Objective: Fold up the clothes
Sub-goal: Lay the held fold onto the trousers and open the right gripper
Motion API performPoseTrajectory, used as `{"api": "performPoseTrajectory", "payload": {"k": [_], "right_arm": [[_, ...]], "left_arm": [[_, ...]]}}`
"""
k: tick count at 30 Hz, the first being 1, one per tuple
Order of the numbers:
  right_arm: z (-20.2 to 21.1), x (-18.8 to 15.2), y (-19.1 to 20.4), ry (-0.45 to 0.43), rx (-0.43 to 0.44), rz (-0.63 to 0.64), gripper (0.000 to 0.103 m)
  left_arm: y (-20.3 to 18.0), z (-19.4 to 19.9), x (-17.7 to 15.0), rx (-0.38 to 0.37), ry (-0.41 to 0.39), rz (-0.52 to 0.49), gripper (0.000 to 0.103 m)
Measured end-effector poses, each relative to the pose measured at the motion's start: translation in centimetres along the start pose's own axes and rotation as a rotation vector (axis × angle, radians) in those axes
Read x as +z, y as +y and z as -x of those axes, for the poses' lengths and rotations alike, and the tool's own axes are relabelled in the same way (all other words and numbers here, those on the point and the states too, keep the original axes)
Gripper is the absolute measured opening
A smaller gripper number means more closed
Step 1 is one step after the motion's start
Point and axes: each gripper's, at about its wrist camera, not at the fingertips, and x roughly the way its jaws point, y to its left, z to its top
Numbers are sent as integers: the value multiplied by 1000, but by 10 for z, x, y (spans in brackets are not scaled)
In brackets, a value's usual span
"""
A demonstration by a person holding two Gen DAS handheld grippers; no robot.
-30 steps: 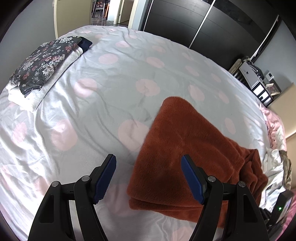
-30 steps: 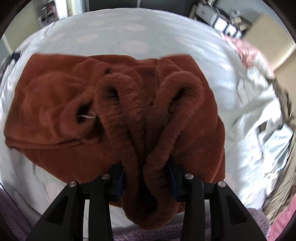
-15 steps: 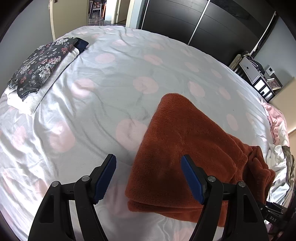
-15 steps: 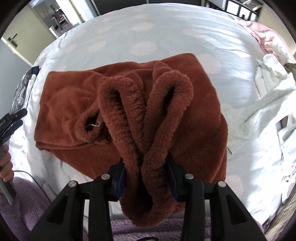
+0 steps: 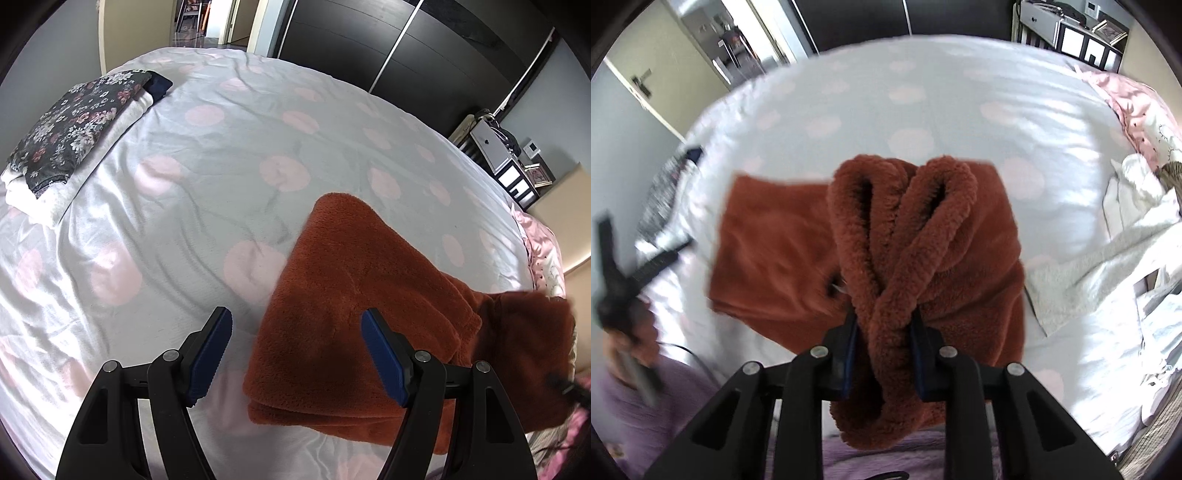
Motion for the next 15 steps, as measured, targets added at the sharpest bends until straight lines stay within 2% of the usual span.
{"api": "performPoseTrajectory", "payload": {"k": [5,8,12,15], "right_arm": [[54,40,40,-66,79,1,21],[68,62,72,-76,113,23,21],[71,83,109,-69,151,50,20],[56,87,136,-67,165,67,20]], "left_arm": [[9,5,4,-16,-10,34,75],[16,8,7,-25,-17,62,75],[24,12,10,-42,-27,86,75],[29,16,13,-47,-33,93,75]]}}
